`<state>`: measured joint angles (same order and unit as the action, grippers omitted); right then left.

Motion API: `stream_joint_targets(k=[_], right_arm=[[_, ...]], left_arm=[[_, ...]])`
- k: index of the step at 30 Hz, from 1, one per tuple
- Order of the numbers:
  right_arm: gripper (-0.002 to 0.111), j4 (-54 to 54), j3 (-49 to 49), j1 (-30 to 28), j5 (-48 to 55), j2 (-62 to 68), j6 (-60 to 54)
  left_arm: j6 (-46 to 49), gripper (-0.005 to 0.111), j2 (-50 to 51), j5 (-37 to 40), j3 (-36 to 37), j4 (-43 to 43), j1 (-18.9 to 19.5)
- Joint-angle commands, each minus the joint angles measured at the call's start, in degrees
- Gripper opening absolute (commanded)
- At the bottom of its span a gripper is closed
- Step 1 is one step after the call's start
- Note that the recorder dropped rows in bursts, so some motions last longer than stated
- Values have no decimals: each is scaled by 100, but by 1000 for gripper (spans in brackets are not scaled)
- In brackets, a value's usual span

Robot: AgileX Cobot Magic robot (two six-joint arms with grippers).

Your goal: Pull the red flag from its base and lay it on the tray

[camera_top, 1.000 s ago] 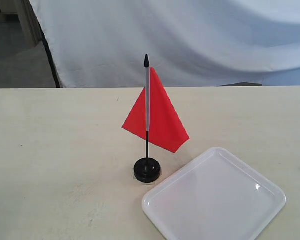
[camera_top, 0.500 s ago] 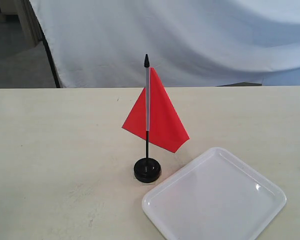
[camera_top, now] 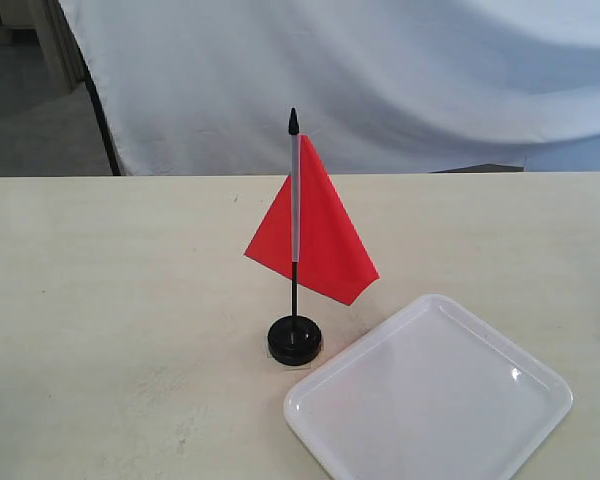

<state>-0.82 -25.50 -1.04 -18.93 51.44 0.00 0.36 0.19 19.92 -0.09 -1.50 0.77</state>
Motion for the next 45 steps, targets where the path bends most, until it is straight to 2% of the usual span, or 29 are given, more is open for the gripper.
stream_joint_targets(k=[1, 6, 9, 12, 15, 18, 20, 26, 27, 29, 31, 35, 38, 42, 45], right_arm=[[-1, -1004, -40, 1, -509, 689, 889], [-1, -3214, -40, 1, -1170, 1470, 2408], [-1, -4558, -40, 1, -1904, 1974, 3230], [-1, -5479, -40, 1, -2763, 2562, 3493], [-1, -5977, -40, 1, -3147, 3092, 3493], [0, -6014, -40, 1, -3575, 3598, 3471], [7, -6029, -40, 15, -4001, 3859, 3346], [55, -5744, -40, 618, -4052, 4479, 2667], [58, -5545, -40, 734, -4052, 4551, 2607], [58, -4980, -40, 1005, -4001, 4715, 2559], [53, -4391, -82, 1318, -3943, 4849, 2464], [40, -4267, -442, 1827, -3647, 5084, 2244], [45, -4267, -910, 2122, -3111, 5221, 2244], [58, -4058, -1422, 2365, -2517, 5341, 2308], [59, -3989, -1651, 2397, -2527, 5435, 2308]], left_arm=[[-36, 0, -19, -26, 9, -15, -16], [-36, 0, -19, -26, 9, -15, -16], [-36, 0, -19, -26, 9, -15, -16], [-36, 0, -19, -26, 9, -15, -16], [-36, 0, -19, -26, 9, -15, -16], [-36, 0, -19, -26, 9, -15, -16], [-36, 0, -19, -26, 9, -15, -16], [-36, 0, -19, -26, 9, -15, -16], [-36, 0, -19, -26, 9, -15, -16], [-36, 0, -19, -26, 9, -15, -16], [-36, 0, -19, -26, 9, -15, -16], [-36, 0, -19, -26, 9, -15, -16], [-36, 0, -19, -26, 9, -15, -16], [-36, 0, -19, -26, 9, -15, -16], [-36, 0, -19, -26, 9, -15, -16]])
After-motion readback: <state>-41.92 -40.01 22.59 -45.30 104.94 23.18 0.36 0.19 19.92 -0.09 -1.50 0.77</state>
